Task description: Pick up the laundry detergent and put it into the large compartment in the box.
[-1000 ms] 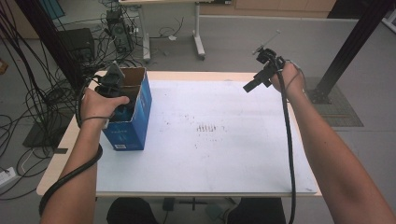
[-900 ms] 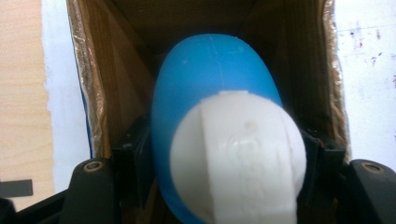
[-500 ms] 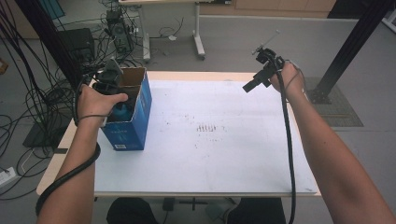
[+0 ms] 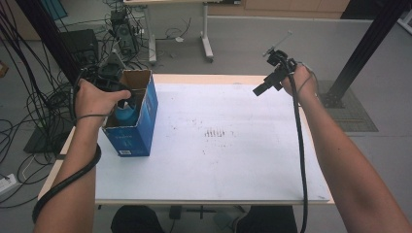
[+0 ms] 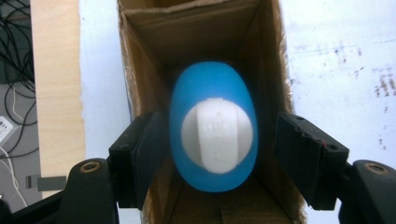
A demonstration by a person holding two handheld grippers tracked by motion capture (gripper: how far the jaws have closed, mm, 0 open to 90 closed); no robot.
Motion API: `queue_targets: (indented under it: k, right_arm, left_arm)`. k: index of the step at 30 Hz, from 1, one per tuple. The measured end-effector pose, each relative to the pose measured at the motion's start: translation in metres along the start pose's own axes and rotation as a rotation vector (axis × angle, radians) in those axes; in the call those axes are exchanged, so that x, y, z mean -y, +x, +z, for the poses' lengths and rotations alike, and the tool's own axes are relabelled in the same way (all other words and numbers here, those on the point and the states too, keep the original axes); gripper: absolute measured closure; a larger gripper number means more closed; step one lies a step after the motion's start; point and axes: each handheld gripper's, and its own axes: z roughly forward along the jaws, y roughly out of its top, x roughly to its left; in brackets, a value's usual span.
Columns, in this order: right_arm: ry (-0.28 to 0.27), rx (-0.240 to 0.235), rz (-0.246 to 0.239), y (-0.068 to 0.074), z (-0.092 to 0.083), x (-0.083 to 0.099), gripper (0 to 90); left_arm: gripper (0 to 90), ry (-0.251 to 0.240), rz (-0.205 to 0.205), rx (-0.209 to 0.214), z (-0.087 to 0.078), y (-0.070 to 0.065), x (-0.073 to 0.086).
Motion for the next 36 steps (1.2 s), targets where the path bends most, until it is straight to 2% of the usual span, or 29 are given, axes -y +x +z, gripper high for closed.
queue_targets:
  k: [10,15,26,36]
  right_arm:
    - [-0.002,0.005,-0.002,0.000,-0.001,0.000,2.9]
    - [-0.005,0.007,-0.006,0.000,-0.001,0.000,2.9]
    - [0.001,0.004,-0.007,0.001,0.001,-0.002,2.9]
    - [0.004,0.005,-0.010,0.004,0.001,-0.003,2.9]
  left_arm:
    - [28.2,-0.032,0.018,0.010,-0.023,-0.007,-0.002]
    - [25.1,-0.036,0.032,0.000,-0.034,-0.014,-0.003]
    - [16.1,-0.044,0.062,0.026,-0.052,-0.024,-0.004]
    - [12.3,-0.039,0.118,0.068,-0.061,-0.041,-0.002]
